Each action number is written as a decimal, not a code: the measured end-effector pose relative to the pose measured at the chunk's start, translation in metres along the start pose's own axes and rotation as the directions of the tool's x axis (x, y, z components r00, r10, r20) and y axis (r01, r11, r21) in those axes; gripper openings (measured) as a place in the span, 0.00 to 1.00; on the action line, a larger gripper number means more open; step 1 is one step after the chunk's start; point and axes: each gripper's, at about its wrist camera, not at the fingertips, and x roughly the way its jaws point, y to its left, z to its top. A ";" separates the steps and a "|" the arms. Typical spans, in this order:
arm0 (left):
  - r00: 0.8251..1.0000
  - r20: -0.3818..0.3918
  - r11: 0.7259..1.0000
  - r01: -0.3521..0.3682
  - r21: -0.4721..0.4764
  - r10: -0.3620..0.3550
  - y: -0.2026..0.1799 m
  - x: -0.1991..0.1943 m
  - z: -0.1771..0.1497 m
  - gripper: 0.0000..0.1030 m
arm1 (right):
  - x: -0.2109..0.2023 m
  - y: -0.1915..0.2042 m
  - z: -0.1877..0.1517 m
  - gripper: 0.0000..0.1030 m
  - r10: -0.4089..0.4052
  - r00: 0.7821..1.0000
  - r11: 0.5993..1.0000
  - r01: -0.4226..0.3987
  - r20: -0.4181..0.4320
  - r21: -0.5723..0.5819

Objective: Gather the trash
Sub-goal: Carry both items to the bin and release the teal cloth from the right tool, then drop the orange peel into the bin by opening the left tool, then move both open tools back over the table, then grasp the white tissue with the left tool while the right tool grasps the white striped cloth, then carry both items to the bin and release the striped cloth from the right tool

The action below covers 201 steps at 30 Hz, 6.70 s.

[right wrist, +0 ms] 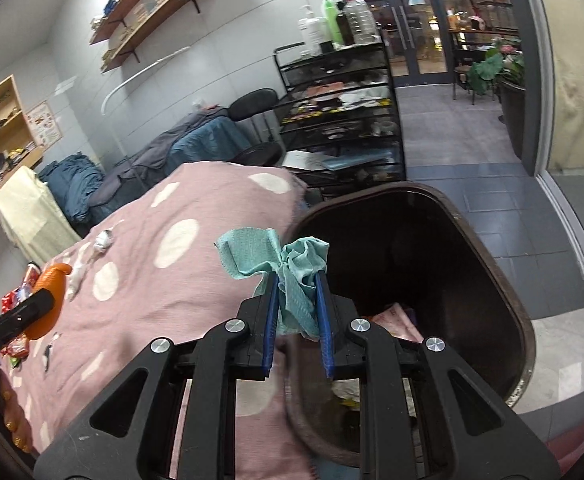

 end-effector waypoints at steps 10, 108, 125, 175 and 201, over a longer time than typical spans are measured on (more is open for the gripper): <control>0.998 -0.043 0.997 0.049 0.052 -0.047 -0.030 0.027 0.001 0.24 | 0.025 -0.037 -0.008 0.19 -0.093 0.994 0.994 0.096 -0.055 0.056; 0.929 0.023 0.926 -0.366 -0.092 0.370 0.142 -0.043 -0.002 0.95 | 0.042 0.192 0.027 0.94 0.320 0.940 0.905 -0.340 -0.115 -0.257; 0.916 -0.139 0.905 -0.397 -0.156 0.377 0.259 0.011 0.045 0.69 | 0.169 0.318 0.033 0.87 0.326 0.901 0.851 -0.412 -0.288 -0.326; 0.941 0.104 0.947 -0.320 -0.041 0.322 0.089 -0.061 -0.006 0.33 | 0.014 0.190 0.015 0.30 0.316 0.948 0.886 -0.307 -0.031 -0.347; 0.988 0.078 0.989 -0.138 0.050 0.134 0.004 -0.022 -0.010 0.33 | -0.020 0.031 0.005 0.30 0.013 0.997 0.995 -0.005 0.082 -0.096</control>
